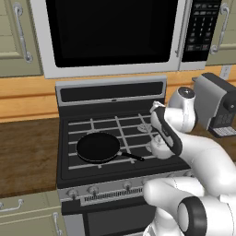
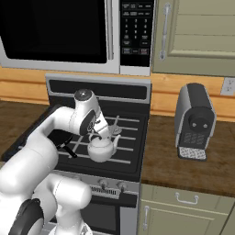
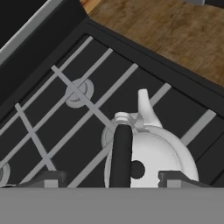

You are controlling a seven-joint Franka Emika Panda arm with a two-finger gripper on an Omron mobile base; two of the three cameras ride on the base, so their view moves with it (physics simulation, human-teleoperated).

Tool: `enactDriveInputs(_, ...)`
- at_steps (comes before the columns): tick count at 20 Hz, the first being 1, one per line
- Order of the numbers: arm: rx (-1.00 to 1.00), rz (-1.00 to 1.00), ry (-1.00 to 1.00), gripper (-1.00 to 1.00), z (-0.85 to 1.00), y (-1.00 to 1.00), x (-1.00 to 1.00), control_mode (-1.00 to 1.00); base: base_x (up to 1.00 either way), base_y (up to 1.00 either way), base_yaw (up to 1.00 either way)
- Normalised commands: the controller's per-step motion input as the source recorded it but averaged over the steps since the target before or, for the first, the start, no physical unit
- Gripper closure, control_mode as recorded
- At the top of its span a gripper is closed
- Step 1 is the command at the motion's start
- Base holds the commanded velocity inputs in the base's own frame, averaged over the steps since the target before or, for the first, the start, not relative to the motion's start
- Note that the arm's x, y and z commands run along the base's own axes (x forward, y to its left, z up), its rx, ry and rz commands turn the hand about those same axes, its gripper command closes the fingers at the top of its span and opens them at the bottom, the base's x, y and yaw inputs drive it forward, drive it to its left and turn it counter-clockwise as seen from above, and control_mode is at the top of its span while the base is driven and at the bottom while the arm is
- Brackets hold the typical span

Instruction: Pick the kettle from the counter and place it on a stove burner. Then turn the burner on.

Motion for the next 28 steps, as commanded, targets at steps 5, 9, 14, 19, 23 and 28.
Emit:
enactDriveInputs(5, 0.00, 0.00, 0.00, -1.00, 0.01, 0.00, 0.00, -1.00, 0.00, 0.00, 0.00)
enactDriveInputs(9, 0.00, 0.00, 0.00, -1.00, 0.12, 0.00, 0.00, -1.00, 0.00, 0.00, 0.00)
enactDriveInputs(14, 0.00, 0.00, 0.00, -1.00, 0.35, 0.00, -0.22, -1.00, 0.00, 0.00, 0.00)
enactDriveInputs(19, 0.00, 0.00, -0.09, -1.00, 0.49, -0.04, -0.85, -1.00, 0.00, 0.00, 0.00)
enactDriveInputs(23, 0.00, 0.00, -0.19, -1.00, 0.22, -0.51, -1.00, -1.00, 0.00, 0.00, 0.00)
enactDriveInputs(28, 0.00, 0.03, -0.22, -1.00, -0.03, -0.81, -1.00, -1.00, 0.00, 0.00, 0.00)
